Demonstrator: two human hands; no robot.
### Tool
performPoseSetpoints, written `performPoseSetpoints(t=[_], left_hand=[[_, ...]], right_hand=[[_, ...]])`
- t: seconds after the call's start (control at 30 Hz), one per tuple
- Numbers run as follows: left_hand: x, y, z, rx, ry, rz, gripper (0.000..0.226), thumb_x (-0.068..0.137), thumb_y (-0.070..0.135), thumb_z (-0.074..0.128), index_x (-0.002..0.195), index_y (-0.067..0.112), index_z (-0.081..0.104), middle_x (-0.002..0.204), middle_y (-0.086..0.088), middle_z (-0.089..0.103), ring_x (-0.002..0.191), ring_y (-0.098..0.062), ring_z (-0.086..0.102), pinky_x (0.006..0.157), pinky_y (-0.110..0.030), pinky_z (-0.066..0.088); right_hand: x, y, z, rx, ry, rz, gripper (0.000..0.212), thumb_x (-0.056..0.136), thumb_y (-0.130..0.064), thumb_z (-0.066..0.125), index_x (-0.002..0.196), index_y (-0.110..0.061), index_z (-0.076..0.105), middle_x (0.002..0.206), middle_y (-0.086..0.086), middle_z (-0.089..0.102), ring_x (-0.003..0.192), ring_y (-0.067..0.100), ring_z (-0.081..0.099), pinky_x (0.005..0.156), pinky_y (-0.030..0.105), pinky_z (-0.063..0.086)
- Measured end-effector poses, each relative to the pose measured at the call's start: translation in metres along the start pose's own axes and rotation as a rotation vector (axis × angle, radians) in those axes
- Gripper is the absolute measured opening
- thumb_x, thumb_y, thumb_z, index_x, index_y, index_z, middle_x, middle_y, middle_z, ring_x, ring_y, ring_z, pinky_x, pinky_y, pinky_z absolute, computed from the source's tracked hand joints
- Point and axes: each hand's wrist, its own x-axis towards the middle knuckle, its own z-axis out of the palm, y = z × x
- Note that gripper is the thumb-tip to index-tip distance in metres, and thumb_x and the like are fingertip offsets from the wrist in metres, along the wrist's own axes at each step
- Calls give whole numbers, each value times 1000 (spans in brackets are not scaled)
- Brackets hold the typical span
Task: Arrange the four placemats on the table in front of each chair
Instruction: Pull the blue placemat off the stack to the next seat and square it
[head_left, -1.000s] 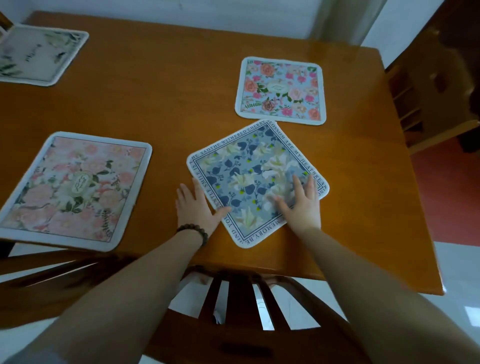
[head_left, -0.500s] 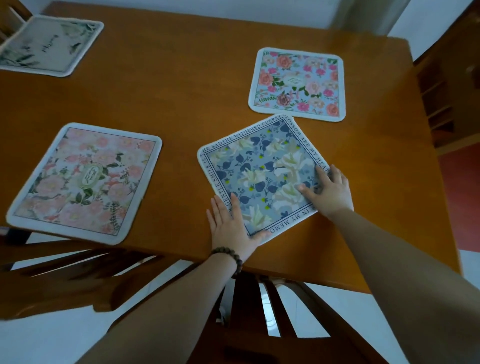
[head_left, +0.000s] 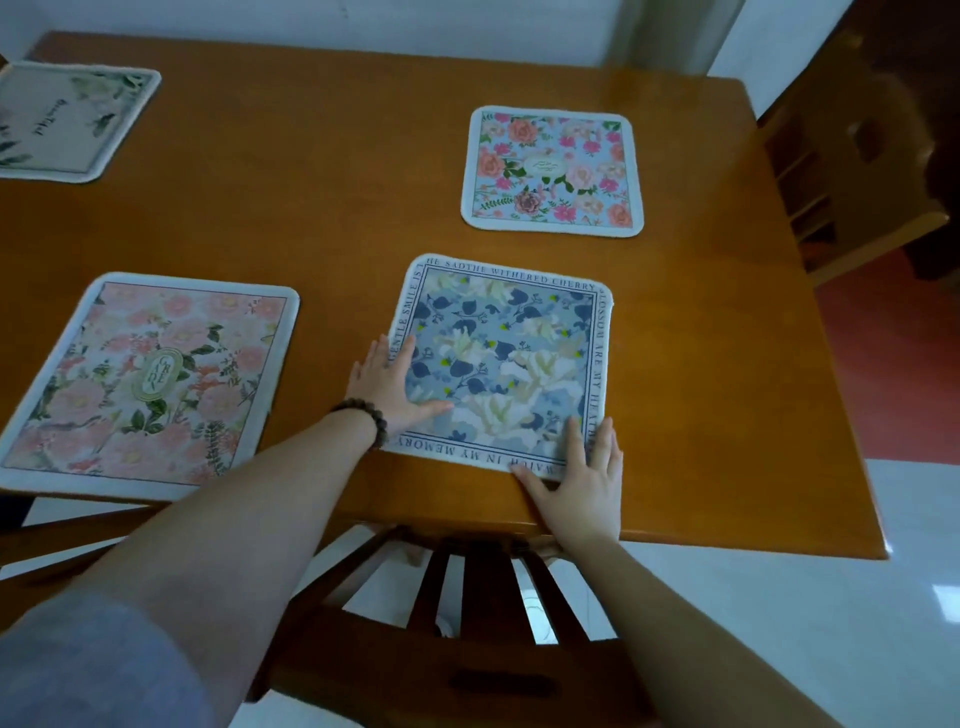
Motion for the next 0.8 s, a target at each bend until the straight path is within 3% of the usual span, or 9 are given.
performPoseSetpoints(t=[0.13,0.23,0.53,0.67,0.8], left_hand=[[-18,-9,6,40,-17,-36,137,40,95,46,144,37,-24,157,-14,-18,144,-29,-13,115,-50,2],[-35,-15,18,69,-24,-62,144,32,97,44,140,38,-30,156,-16,-18,143,-34,-15,114,-53,0],[-69,-2,33,68,-44,30,139,46,81,68,145,40,-21,157,-12,-18,143,-27,-17,115,-54,-1],[-91,3,43,101,-62,47,133,53,75,71,146,40,-16,157,-11,-18,143,-26,-19,115,-52,-1],[-107,5,55,108,4,43,120,60,70,72,149,37,-1,159,-9,-7,145,-26,-10,116,-50,4]], right_hand=[[3,8,-6,-29,-27,-9,120,57,-96,33,147,-34,-18,156,19,-16,144,32,-16,112,43,-14],[10,14,-10,-113,-89,-20,126,50,-98,31,140,-37,-31,156,21,-17,142,34,-21,110,48,-17],[11,24,-23,-102,-165,-64,120,62,-81,58,146,-40,-17,157,16,-16,143,31,-19,113,46,-10],[1,33,-30,-163,-213,-49,120,61,-81,59,148,-36,-10,157,18,-18,143,32,-21,115,48,-7],[-17,37,-30,-238,-211,-11,121,60,-84,56,150,-33,-8,156,20,-17,143,34,-18,117,52,-3]])
